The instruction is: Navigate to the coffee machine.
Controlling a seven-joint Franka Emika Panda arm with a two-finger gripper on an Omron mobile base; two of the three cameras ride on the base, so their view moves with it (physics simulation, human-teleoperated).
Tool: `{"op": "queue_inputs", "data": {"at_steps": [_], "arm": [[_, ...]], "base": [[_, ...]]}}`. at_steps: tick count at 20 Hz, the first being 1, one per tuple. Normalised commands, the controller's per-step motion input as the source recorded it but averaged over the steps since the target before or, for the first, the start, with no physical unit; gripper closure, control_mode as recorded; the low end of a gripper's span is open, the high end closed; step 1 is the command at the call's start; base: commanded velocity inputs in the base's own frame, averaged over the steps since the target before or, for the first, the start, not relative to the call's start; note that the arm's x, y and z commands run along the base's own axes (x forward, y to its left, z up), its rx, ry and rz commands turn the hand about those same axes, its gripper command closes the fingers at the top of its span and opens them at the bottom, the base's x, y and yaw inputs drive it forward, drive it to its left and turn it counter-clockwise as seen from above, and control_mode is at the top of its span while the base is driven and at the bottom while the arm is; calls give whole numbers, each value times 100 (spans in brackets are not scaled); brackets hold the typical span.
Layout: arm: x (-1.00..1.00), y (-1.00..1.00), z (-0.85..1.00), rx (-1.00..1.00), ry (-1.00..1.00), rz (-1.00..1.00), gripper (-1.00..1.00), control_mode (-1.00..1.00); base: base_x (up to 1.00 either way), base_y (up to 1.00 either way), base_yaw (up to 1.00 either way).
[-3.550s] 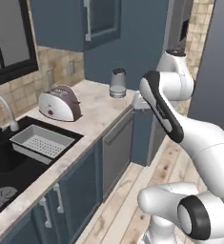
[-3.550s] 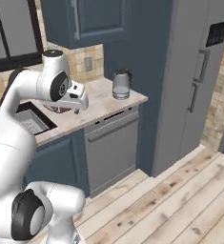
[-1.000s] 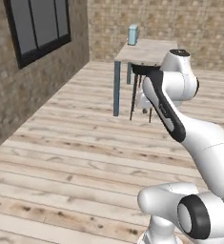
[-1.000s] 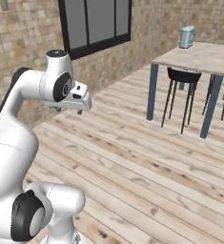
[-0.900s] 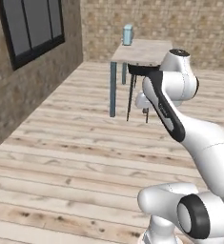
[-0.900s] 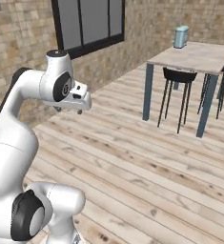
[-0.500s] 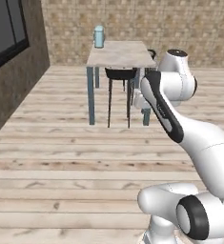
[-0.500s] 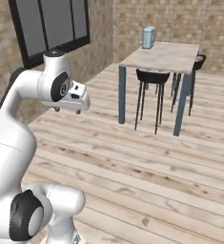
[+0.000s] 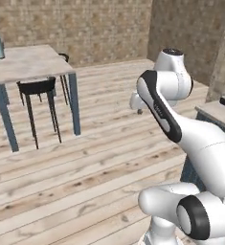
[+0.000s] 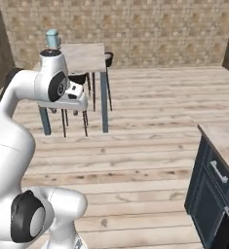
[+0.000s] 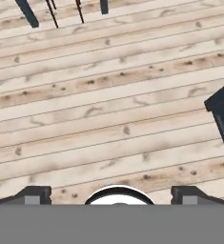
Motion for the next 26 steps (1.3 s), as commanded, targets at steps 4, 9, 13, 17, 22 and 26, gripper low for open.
{"op": "queue_inputs", "data": {"at_steps": [4,9,13,17,22,26], "arm": [[0,0,0,0,0,0,-100,100],[0,0,0,0,0,0,-100,100],[0,0,0,0,0,0,-100,100],[0,0,0,0,0,0,-100,100],[0,0,0,0,0,0,-100,100],[0,0,0,0,0,0,-100,100]], "base": [[17,0,-85],[14,0,-84],[18,0,-78],[55,19,-69],[96,47,-48],[97,65,-25]]}}
